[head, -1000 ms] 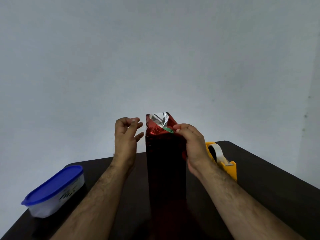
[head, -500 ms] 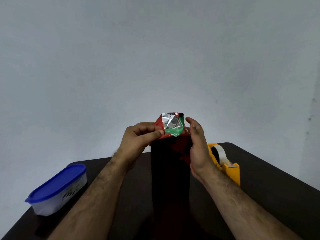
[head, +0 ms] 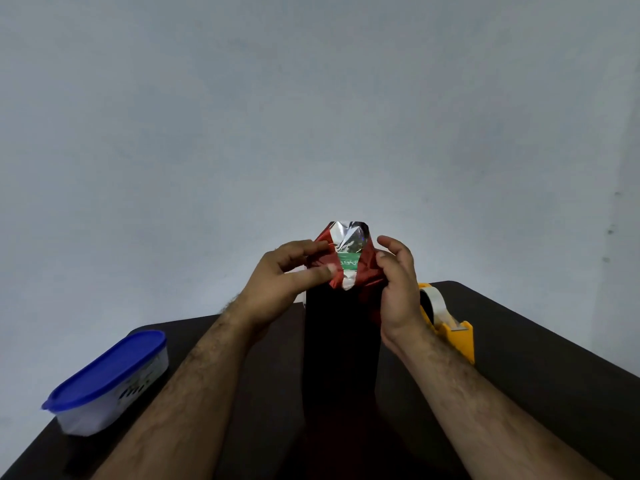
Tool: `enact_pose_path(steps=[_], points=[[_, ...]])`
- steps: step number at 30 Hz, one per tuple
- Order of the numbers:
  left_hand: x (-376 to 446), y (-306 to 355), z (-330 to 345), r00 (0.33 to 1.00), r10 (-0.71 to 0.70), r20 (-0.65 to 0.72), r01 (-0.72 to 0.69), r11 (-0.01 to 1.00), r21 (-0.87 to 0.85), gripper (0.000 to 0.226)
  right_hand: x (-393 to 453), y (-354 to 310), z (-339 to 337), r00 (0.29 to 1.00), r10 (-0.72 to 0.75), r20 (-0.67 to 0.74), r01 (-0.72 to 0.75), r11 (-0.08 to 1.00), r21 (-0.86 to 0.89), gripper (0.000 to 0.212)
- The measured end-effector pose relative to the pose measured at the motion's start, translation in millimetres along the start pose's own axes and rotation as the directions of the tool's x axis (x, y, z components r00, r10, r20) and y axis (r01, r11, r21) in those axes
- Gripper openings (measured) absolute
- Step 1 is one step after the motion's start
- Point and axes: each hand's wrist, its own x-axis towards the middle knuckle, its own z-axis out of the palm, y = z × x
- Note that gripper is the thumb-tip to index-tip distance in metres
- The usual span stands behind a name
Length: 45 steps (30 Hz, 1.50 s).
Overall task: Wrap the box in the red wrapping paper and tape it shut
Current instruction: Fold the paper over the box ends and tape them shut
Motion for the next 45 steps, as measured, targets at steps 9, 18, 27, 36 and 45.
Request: enact_pose_path(steps=[9, 18, 27, 36, 45], points=[[6, -6, -2, 0.973, 0.127, -0.193, -0.122, 0.992, 0.039, 0.026, 3, 5, 0, 1.0, -0.005, 0.009, 0.005, 1.0, -0.01, 0.032], [3, -1, -13, 0.987, 0.09, -0.132, -0.065, 0.981, 0.18, 0.032, 4, 10, 3, 1.0, 0.001, 0.02, 0.0, 1.0, -0.026, 0.03], [5, -7, -15, 0.998, -0.034, -0.06, 0.038, 0.997, 0.064, 0.031, 7, 12, 5, 0.998, 0.037, 0.048, -0.033, 0.996, -0.083, 0.045], [-1, -17, -4, 0.991, 0.106, -0.086, -0.1, 0.992, 0.077, 0.029, 20, -33, -35, 0.993, -0.081, -0.085, 0.017, 0.813, -0.582, 0.021], [-3, -21, 7, 0.98, 0.157, -0.123, -0.147, 0.986, 0.081, 0.028, 14, -82, -106, 0.912, 0.119, -0.392, -0.378, -0.119, -0.918, 0.027]])
